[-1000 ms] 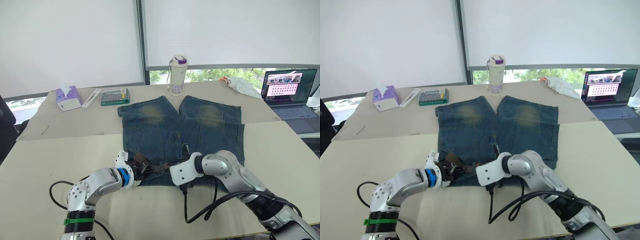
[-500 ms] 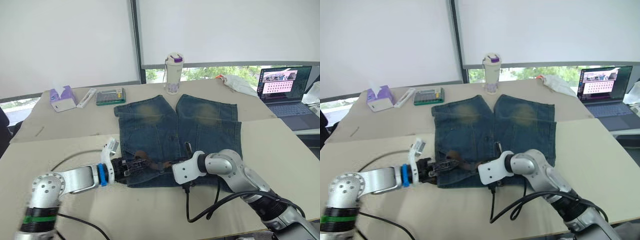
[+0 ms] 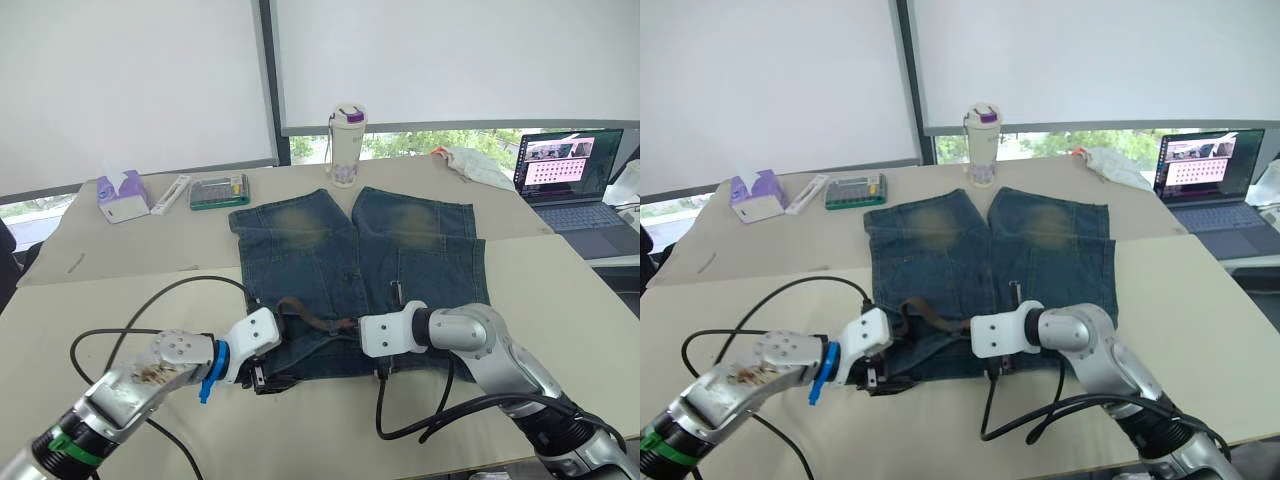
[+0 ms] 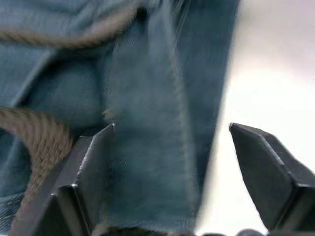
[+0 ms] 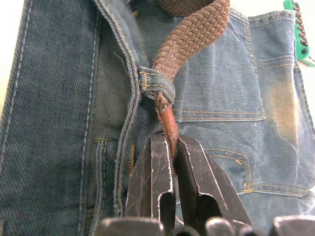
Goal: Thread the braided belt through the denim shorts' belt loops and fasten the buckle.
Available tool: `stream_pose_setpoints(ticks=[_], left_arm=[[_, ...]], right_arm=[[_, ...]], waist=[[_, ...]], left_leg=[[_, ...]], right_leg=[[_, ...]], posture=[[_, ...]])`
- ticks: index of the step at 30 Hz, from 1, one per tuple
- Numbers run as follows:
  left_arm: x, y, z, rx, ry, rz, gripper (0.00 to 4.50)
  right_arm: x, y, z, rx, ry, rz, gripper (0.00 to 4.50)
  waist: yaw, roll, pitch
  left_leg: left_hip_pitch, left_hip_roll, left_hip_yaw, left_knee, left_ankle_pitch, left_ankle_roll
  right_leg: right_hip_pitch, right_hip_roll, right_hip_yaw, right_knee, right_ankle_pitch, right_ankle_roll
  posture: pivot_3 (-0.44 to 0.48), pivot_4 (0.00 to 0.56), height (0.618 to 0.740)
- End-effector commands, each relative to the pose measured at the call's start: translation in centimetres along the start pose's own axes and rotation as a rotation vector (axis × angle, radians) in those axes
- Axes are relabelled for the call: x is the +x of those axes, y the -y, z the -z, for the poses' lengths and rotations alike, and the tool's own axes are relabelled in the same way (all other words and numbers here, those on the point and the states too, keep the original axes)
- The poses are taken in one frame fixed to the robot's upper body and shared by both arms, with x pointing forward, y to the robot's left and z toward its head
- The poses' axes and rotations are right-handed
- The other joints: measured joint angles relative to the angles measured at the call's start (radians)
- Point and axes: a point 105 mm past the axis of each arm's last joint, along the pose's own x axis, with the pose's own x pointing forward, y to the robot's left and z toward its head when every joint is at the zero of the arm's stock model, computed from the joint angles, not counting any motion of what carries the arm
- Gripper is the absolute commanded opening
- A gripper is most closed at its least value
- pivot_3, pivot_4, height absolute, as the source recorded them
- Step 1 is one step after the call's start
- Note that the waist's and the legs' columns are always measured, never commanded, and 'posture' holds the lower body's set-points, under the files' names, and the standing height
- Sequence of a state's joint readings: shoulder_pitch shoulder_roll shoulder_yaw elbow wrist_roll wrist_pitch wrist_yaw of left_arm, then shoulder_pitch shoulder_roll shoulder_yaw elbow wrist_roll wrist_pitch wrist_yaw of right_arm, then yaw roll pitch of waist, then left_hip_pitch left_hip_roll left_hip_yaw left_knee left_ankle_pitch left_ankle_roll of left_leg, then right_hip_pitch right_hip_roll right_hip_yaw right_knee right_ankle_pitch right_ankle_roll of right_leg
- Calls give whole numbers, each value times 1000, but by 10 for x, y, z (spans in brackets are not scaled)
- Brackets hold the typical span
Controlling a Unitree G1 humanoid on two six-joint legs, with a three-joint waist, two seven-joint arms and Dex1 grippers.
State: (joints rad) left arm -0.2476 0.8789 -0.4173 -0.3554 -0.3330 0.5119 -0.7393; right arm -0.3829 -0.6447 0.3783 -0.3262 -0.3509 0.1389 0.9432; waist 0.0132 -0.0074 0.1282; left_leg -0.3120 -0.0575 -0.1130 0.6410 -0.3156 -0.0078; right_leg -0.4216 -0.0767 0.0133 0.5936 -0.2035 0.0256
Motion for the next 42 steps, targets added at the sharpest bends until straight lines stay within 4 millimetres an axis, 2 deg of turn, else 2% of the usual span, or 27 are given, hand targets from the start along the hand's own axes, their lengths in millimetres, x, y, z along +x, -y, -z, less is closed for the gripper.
stream_pose_setpoints(ticks=[1,2,3,7,8,12,17,19,21,23,26,28,29,31,33,36,39,42], left_arm=[[3,-2,14,72,-59,-28,2184],[3,-2,18,82,-71,-35,1772],[3,-4,23,92,-86,-48,1552],[-5,-14,50,192,-190,-109,199],[-7,-15,53,202,-198,-122,23],[-18,-19,64,228,-218,-163,23],[-23,-18,71,247,-218,-180,23],[-21,-14,52,173,-90,-171,23],[-32,0,-4,-78,197,-21,829],[-44,14,-34,-168,288,129,1524],[-53,5,-83,-115,359,201,2549],[-46,-3,-104,-41,368,185,3140],[-43,-5,-108,-16,360,180,3140],[-24,-14,-119,135,324,136,3140],[-9,-15,-130,253,314,137,3140],[8,-19,-129,379,277,135,3140],[21,-30,-127,432,249,96,3140],[27,-36,-134,431,266,78,3140]], right_arm=[[-10,11,2,-3,-21,49,0],[-12,13,3,-1,-27,58,0],[-15,15,4,5,-34,70,0],[-43,27,21,66,-111,138,0],[-50,29,25,84,-130,150,0],[-87,31,48,160,-240,196,0],[-114,37,63,179,-331,259,0],[-113,34,57,193,-310,259,0],[-102,23,41,201,-240,188,0],[-95,16,30,207,-195,137,0],[-84,5,19,205,-152,37,0],[-78,9,14,189,-135,13,0],[-76,12,12,186,-130,13,0],[-70,20,1,179,-87,-4,0],[-65,29,-8,175,-56,-4,0],[-64,38,-16,158,-35,-3,0],[-64,41,-23,153,-19,-12,0],[-64,41,-29,152,-7,-18,0]], waist=[[1,0,0],[1,0,0],[1,0,0],[1,1,-1],[2,1,-1],[-3,3,-2],[-22,4,-3],[-26,5,-3],[-28,5,-2],[-28,4,0],[-11,1,2],[-2,0,2],[-3,0,2],[-6,0,2],[-11,0,2],[-16,0,2],[-15,0,2],[-9,0,2]], left_leg=[[0,0,0,0,-1,2],[0,0,0,0,-3,4],[1,0,0,0,-3,5],[4,0,0,0,-2,5],[4,0,0,0,-3,5],[3,2,1,0,-4,8],[4,4,3,-1,-5,9],[4,4,4,-1,-5,9],[3,4,4,-1,-6,10],[0,4,4,0,-6,10],[2,2,1,5,-6,10],[2,0,1,7,-6,10],[3,0,1,8,-6,10],[4,-1,3,6,-6,10],[4,-2,4,4,-2,3],[3,-1,4,3,-1,1],[2,0,4,4,0,0],[0,0,4,5,0,0]], right_leg=[[1,0,0,0,0,0],[1,0,0,0,0,0],[1,0,0,0,0,0],[2,0,0,1,0,0],[2,0,0,1,0,0],[4,1,1,1,-2,3],[4,2,1,2,-4,6],[4,2,1,2,-4,6],[2,2,2,3,-3,4],[0,1,2,4,-1,2],[1,0,-2,3,-1,3],[3,-1,-2,1,0,5],[3,-1,-2,0,0,5],[6,-1,1,1,0,5],[7,0,2,0,0,4],[5,3,2,0,1,2],[-1,2,2,1,2,1],[0,1,2,1,2,1]], posture=[[0,150,740],[0,150,740],[0,150,740],[0,150,740],[0,150,740],[0,150,740],[0,150,740],[0,150,740],[0,150,740],[0,150,740],[0,150,740],[0,150,740],[0,150,740],[0,150,740],[0,150,740],[0,150,740],[0,150,740],[0,150,740]])
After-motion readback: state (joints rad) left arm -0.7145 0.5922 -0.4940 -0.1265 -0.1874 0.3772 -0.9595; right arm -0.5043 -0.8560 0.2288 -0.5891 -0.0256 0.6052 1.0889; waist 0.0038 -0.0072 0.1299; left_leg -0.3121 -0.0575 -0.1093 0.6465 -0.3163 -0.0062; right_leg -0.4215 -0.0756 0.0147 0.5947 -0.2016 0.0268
